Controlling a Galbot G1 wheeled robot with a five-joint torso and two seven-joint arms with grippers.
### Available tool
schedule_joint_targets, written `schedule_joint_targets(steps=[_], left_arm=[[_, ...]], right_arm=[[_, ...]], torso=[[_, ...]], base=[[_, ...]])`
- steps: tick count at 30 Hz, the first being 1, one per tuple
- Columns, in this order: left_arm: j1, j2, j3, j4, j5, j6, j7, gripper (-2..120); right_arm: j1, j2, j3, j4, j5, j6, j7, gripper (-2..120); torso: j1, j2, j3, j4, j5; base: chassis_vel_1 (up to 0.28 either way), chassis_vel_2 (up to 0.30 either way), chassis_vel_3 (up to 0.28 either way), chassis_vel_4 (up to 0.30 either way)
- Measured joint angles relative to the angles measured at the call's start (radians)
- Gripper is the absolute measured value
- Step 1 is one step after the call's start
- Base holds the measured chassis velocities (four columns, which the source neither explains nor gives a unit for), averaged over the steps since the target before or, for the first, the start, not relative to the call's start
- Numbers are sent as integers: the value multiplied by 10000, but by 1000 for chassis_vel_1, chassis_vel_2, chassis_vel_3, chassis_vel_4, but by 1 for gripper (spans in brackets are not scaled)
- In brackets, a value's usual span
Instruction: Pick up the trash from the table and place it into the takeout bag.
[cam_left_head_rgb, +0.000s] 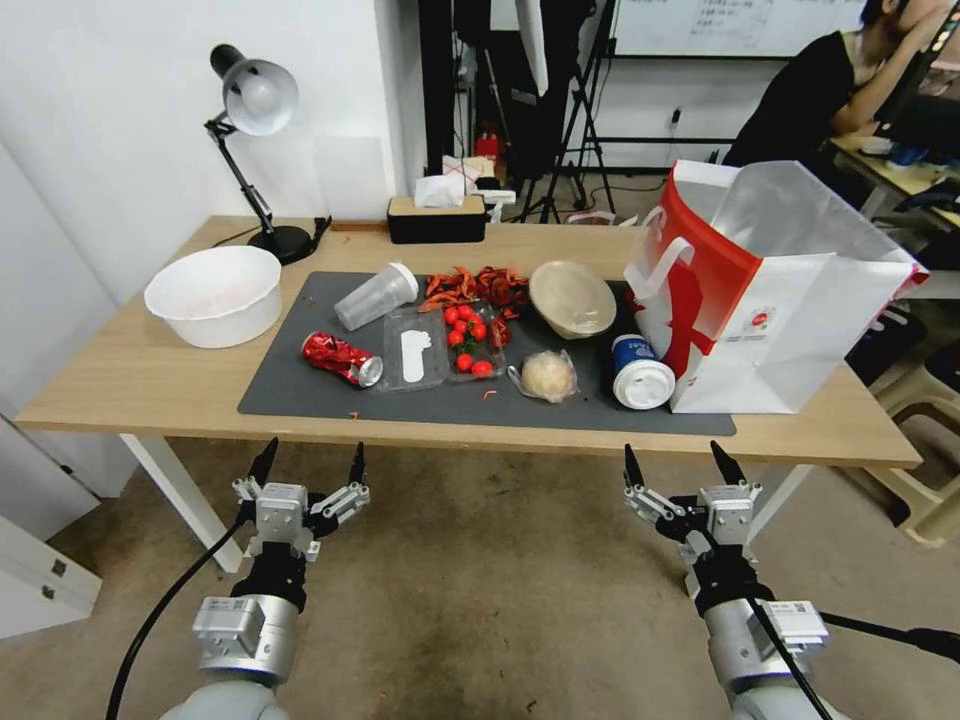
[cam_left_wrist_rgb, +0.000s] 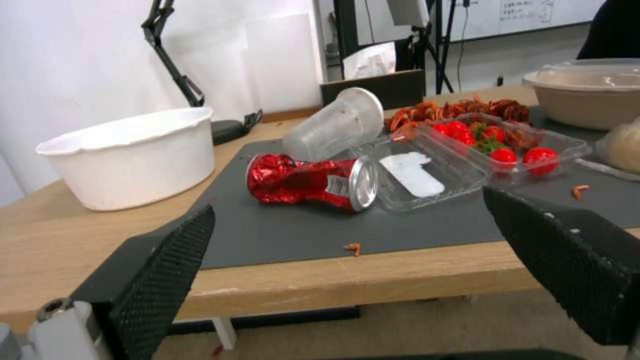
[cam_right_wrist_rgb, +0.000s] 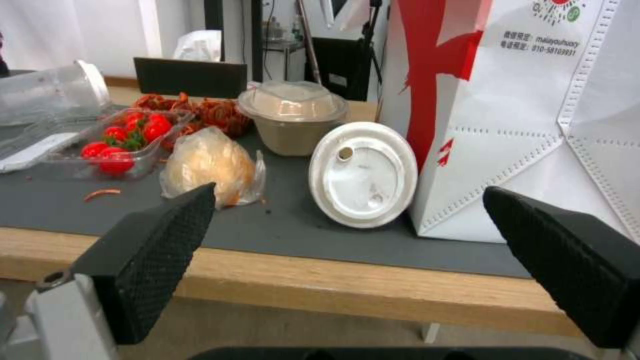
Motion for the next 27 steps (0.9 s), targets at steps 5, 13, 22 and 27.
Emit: schedule_joint_targets(steps=[5,13,22,27], left_arm=[[-1,0,0,0,0,0,0,100],[0,0,0,0,0,0,0,100],[-4,0,1,0,-3,2,0,100],[-281,-64,111,105,-151,131,-59,100]], right_arm=[[0,-1,0,0,0,0,0,100],[0,0,0,0,0,0,0,100],[9,-3,-1,0,3,-5,0,100],[287,-99,58,-111,178,-113,82,100]], torso=[[0,0,0,0,0],[0,0,0,0,0],[0,0,0,-1,0],[1,0,1,-1,4]], base=[[0,0,0,0],[0,0,0,0],[0,0,0,0],[0,0,0,0]])
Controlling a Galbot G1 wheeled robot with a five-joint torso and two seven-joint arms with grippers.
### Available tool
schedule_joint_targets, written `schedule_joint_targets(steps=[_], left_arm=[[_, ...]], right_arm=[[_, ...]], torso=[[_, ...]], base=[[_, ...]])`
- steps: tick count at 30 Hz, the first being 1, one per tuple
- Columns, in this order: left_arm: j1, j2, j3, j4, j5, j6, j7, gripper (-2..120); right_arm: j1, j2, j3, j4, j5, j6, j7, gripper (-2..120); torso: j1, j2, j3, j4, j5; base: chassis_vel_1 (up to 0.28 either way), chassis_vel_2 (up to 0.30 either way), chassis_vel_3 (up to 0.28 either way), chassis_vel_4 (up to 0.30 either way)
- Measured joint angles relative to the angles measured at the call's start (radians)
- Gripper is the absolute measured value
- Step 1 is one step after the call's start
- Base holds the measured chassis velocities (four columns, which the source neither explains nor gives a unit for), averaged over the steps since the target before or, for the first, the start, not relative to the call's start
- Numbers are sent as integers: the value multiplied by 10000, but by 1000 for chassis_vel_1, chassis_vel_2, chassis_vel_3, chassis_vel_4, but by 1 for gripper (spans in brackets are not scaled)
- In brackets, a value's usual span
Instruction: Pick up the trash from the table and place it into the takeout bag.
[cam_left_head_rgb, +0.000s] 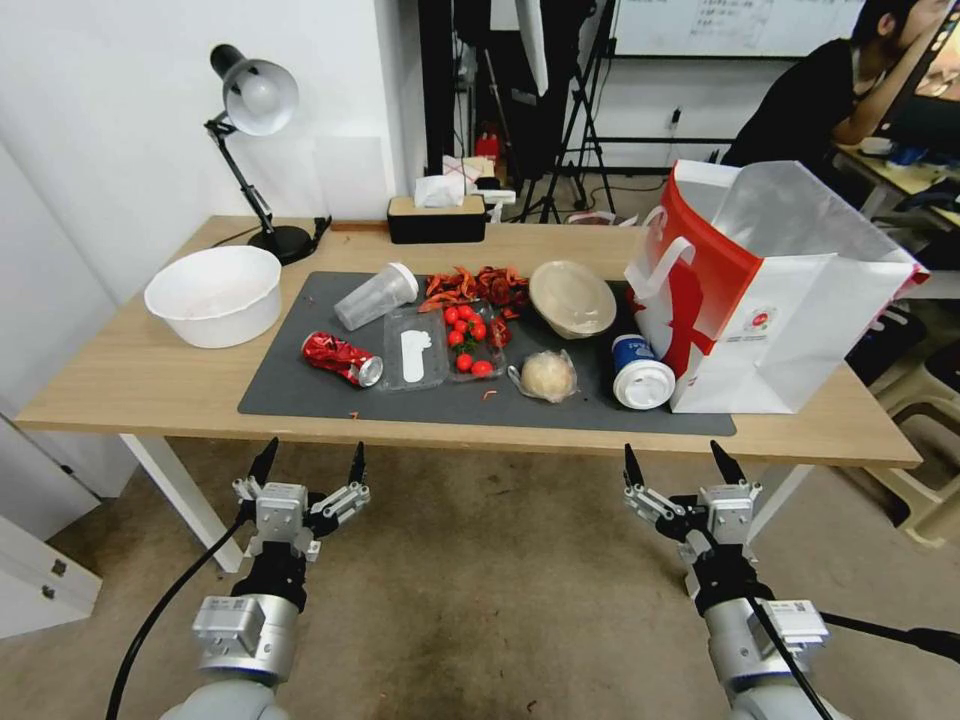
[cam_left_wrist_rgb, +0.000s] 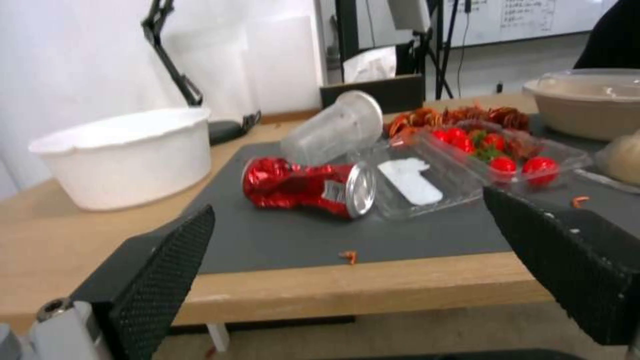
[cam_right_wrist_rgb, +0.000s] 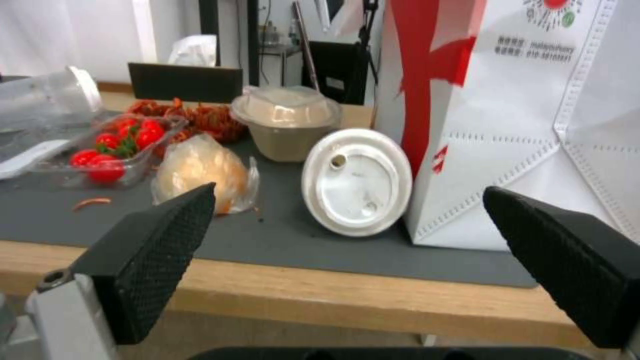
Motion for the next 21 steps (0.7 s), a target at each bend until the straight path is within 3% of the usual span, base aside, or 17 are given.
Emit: schedule_joint_targets(steps=[6,8,15,20,21], left_arm=[[-2015,-589,977,1026,-1069,1072,-483,100],[-2363,-649,1127,1279,-1266,1073,-541,100],[-2425,-333,1063,1648,-1424,428,-499,100],[-2190,-116,1040,1648,-1412,18,-436,100],[-2106,-41,1030,1651,-1413,-104,-433,100]], right_arm=[[2036,-716,671,-1094,1313,-816,714,100],[2240,-785,736,-1197,1446,-891,786,100],[2358,-825,766,-1273,1538,-954,834,100],[1963,-1026,-41,-1426,1822,184,938,100],[1896,-1057,-200,-1426,1788,403,1018,100]], torso=[[3,-1,1,4,0],[6,-2,1,0,-8],[0,-1,-1,3,-4],[1,-1,-1,0,0],[0,-1,-2,4,-14]], base=[[0,0,0,0],[0,0,0,0],[0,0,0,0],[0,0,0,0],[0,0,0,0]])
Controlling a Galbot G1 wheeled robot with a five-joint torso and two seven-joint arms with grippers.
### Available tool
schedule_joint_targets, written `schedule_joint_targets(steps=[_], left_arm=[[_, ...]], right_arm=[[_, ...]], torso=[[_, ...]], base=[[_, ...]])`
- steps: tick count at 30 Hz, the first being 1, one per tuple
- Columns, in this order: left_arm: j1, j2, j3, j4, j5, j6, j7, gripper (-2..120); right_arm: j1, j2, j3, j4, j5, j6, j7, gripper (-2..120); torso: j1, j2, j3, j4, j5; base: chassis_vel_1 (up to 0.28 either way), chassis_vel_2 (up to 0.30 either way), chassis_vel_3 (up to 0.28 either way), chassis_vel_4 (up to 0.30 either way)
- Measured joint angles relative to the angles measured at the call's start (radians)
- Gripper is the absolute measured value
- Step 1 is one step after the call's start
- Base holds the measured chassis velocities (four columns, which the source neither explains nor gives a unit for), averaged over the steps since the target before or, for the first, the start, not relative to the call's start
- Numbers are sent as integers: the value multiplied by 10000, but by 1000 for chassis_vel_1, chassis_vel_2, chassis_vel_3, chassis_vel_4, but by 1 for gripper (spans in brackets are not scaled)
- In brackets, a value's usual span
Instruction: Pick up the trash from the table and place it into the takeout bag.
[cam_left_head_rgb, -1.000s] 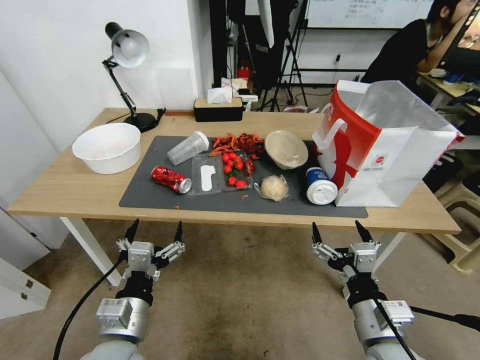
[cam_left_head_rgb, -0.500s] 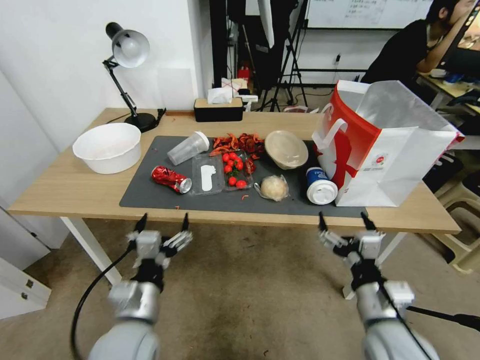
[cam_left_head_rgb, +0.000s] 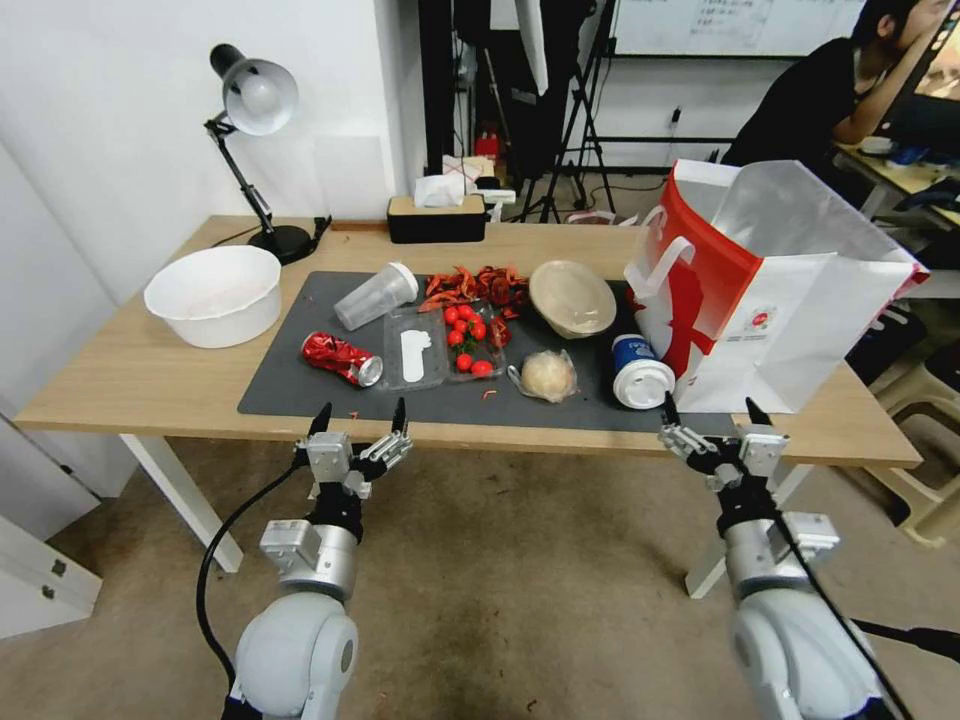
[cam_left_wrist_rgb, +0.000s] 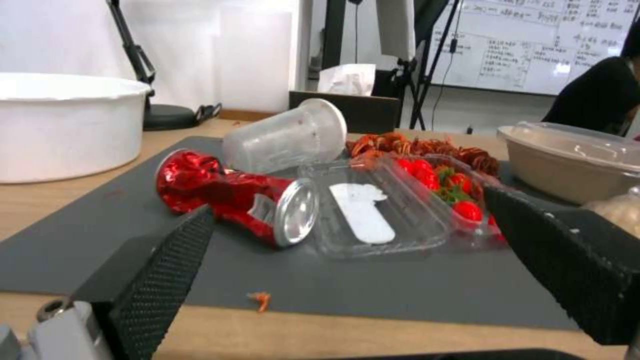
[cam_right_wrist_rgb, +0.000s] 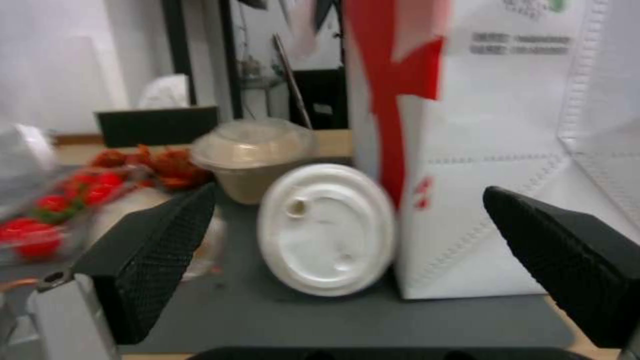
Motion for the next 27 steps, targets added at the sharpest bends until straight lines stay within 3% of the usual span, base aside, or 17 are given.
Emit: schedule_joint_targets(steps=[7,19,27], left_arm=[[282,306,-118,102,-13,-442,13,100],[-105,437,220,357,-11,-407,211,100],[-102,394,205,380,-13,-394,250,100]], right_arm=[[219,109,-917,-173,-381,339,403,100],[1039,265,-613,-359,-243,-502,776,100],[2057,-26,-689,-868,407,-1055,673,100]], torso=[[-2,1,1,-2,10],[-2,1,1,-9,8],[-1,1,1,-2,10]], base=[[0,0,0,0],[0,0,0,0],[0,0,0,0]])
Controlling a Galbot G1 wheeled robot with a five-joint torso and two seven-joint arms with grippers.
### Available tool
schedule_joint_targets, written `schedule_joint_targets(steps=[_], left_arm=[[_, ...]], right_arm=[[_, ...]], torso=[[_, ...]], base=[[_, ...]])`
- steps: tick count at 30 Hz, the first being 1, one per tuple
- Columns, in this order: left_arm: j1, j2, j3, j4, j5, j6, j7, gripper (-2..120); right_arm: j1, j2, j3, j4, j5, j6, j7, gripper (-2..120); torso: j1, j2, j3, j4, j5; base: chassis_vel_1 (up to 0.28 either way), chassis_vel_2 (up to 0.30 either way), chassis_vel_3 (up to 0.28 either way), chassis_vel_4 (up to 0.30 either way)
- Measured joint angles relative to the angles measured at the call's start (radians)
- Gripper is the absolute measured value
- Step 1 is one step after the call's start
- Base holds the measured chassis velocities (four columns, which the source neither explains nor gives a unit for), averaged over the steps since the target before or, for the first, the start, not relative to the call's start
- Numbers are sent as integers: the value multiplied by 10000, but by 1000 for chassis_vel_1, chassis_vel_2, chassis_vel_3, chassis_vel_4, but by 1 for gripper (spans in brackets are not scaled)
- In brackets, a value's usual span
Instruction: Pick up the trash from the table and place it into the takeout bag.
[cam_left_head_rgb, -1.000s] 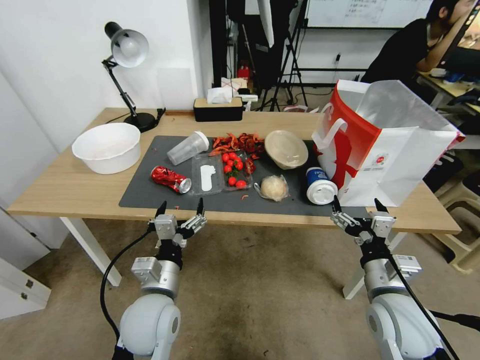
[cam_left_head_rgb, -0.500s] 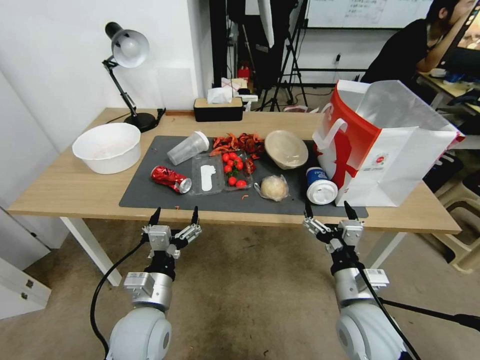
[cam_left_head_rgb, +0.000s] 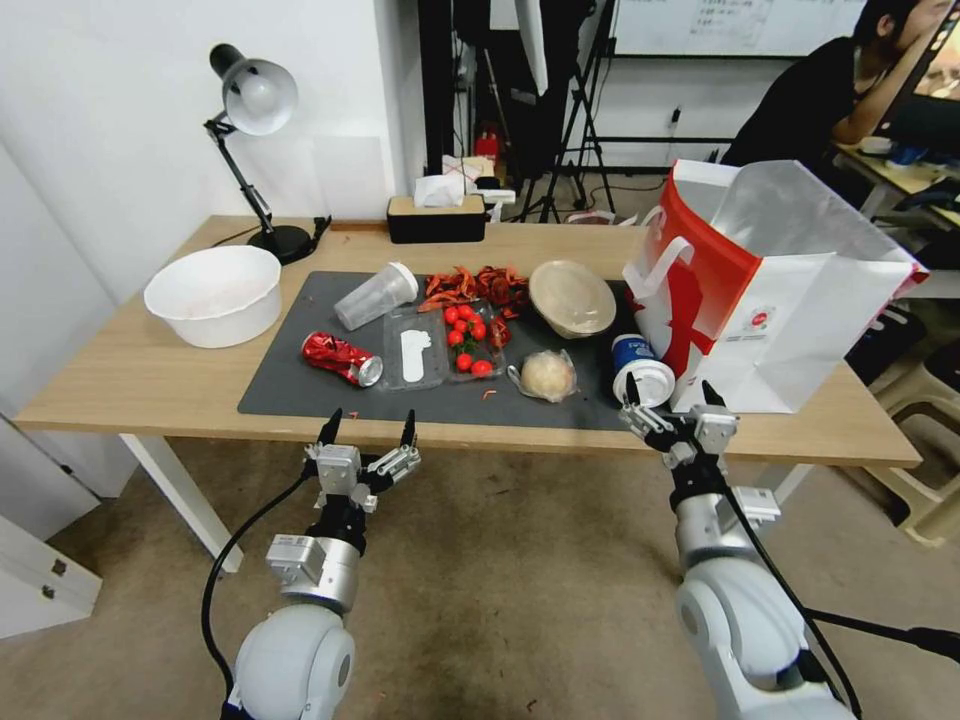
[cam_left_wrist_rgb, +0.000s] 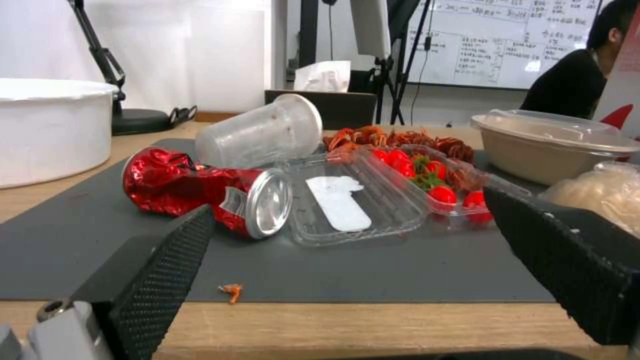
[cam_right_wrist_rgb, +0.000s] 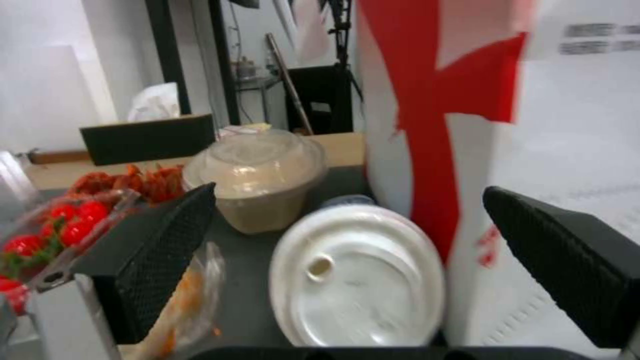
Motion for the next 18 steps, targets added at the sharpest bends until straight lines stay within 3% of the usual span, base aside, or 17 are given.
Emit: schedule_joint_targets(steps=[18], left_arm=[[-55,-54,-82,122,-8,8,0,100]], right_arm=[[1076,-56,-411,-712,182,-506,191,100]], torso=[[0,0,0,-1,-1]], base=[[0,0,0,0]])
